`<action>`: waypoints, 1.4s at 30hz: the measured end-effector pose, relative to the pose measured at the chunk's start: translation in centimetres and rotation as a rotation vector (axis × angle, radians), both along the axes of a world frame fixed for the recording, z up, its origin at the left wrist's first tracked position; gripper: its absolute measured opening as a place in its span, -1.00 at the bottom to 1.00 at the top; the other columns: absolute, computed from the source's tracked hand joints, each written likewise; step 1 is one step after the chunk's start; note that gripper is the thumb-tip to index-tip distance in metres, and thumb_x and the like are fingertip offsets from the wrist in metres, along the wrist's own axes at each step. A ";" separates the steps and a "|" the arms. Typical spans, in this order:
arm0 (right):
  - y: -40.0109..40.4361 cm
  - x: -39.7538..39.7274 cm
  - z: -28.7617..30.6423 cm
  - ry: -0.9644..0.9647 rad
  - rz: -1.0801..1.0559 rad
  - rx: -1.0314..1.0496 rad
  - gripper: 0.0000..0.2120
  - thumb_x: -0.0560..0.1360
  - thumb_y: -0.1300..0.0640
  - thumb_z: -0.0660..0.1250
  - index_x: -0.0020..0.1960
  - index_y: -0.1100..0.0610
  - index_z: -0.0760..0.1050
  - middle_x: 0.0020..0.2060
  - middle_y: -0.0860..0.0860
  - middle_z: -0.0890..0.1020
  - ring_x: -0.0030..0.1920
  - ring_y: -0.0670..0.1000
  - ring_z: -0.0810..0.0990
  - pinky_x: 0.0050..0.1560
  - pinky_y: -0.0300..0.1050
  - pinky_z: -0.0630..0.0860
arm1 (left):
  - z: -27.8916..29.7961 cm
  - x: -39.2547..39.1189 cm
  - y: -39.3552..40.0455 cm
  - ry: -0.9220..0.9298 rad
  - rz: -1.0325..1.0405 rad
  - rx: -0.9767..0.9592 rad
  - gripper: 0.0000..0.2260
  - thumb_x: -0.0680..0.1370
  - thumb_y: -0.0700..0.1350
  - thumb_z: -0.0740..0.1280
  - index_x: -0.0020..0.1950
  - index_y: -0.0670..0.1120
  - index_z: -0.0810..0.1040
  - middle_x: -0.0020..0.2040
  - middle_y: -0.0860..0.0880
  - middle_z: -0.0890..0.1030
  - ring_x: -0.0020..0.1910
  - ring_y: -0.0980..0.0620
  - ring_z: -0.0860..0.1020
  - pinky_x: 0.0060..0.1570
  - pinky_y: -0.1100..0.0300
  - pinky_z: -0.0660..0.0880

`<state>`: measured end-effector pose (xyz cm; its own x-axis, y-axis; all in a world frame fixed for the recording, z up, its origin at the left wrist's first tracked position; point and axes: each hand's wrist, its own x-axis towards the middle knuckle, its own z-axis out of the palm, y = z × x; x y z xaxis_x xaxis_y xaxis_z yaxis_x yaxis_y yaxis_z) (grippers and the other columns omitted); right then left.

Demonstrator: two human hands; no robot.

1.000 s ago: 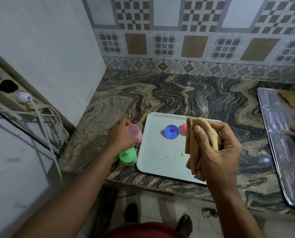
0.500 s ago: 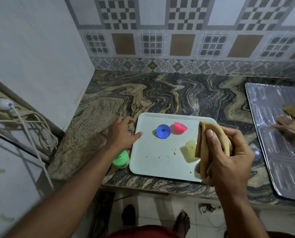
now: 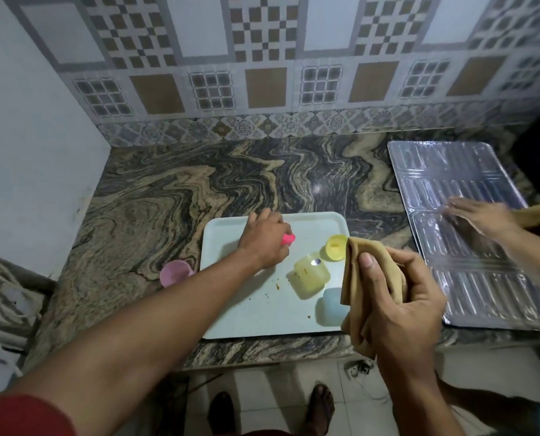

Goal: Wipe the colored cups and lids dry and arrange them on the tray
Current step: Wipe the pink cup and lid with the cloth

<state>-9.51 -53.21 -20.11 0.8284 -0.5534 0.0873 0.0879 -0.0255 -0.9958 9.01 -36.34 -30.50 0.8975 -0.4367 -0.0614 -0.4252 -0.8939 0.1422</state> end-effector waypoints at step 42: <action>6.6 3.1 2.2 -0.229 0.105 -0.080 -0.87 0.53 -0.10 0.50 -0.02 -0.24 0.54 -0.15 0.07 0.74 -0.27 0.21 0.72 -0.27 0.37 0.64 | 12.8 -14.9 3.5 0.433 0.263 -1.757 -0.85 0.63 -0.12 0.28 0.02 0.08 0.62 -0.09 -0.10 0.45 -0.14 0.11 0.37 -0.03 0.16 0.34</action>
<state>-6.43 -46.63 -17.96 0.8346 -0.4490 0.3193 0.3174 -0.0818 -0.9448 -5.87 -32.88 -17.66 0.9930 -0.1109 0.0398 0.0034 0.3651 0.9310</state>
